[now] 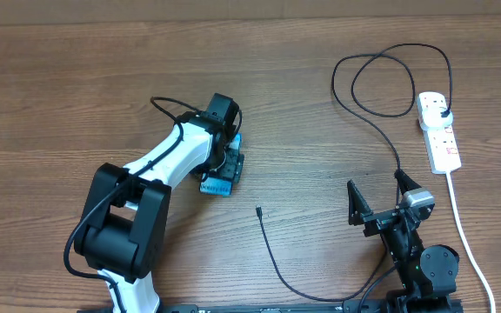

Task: Plug charger to phone and switch on socket
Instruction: 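Lift the phone with the left gripper and tilt it upright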

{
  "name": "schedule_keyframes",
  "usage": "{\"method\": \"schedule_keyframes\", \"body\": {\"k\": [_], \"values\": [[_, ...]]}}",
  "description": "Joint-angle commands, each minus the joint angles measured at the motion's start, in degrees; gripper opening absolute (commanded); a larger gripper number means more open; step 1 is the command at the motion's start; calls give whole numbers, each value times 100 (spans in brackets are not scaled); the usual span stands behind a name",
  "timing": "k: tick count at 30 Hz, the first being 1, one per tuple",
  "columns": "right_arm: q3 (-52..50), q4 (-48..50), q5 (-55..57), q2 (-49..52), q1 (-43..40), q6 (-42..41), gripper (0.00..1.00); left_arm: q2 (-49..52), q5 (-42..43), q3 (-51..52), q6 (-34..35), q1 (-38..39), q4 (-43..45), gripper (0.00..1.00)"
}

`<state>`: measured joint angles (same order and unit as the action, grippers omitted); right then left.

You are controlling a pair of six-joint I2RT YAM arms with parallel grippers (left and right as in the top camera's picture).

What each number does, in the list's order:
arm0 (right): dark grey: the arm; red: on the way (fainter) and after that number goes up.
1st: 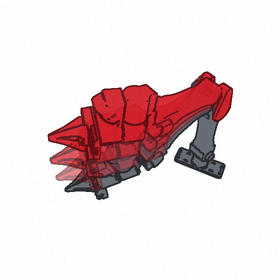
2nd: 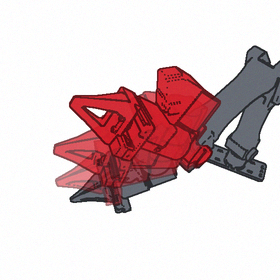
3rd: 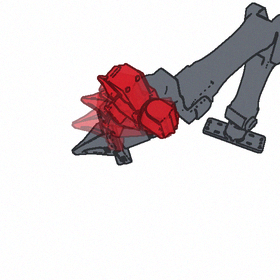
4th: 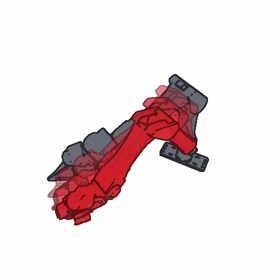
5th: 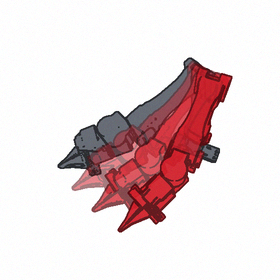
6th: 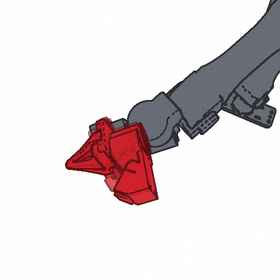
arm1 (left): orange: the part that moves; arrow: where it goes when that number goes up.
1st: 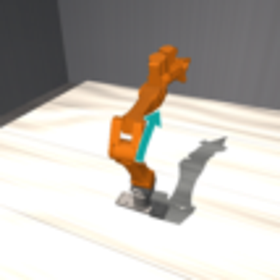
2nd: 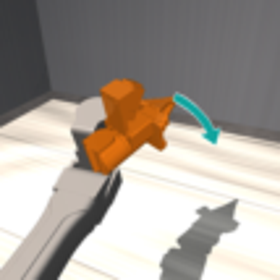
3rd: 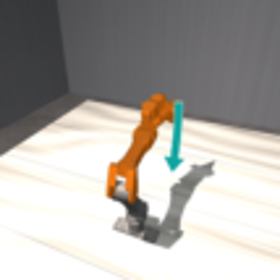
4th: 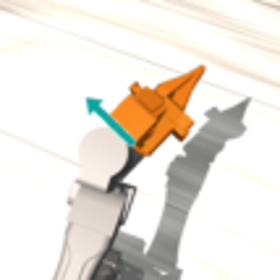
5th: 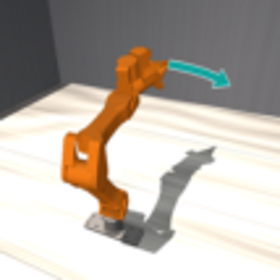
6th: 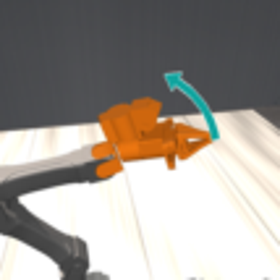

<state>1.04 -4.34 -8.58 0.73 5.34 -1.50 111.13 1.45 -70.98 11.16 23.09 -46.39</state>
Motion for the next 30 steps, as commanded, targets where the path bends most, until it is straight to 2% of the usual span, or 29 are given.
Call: {"method": "schedule_keyframes", "body": {"k": [1, 3, 5, 12, 19, 26, 30], "values": [[-59, 17, 20, -35, 28, -17, 100, 160, 774, 173, 170, -20, -461, 77], [-59, 20, 20, -35, 28, -17, 100, 160, 850, 173, 367, -20, -678, 82], [-59, 20, 20, -35, 28, -17, 100, 160, 874, 173, 437, -20, -809, 100], [-59, 20, 20, -35, 28, -17, 100, 160, 870, 170, 678, -22, -435, 100], [-59, 20, 20, -35, 28, -17, 100, 160, 822, 50, 640, -26, -140, 100], [-59, 20, 20, -35, 28, -17, 100, 160, -66, -457, 844, 2, -592, 100], [-59, 20, 20, -35, 28, -17, 100, 160, -210, -527, 837, 142, -625, 100]]}}
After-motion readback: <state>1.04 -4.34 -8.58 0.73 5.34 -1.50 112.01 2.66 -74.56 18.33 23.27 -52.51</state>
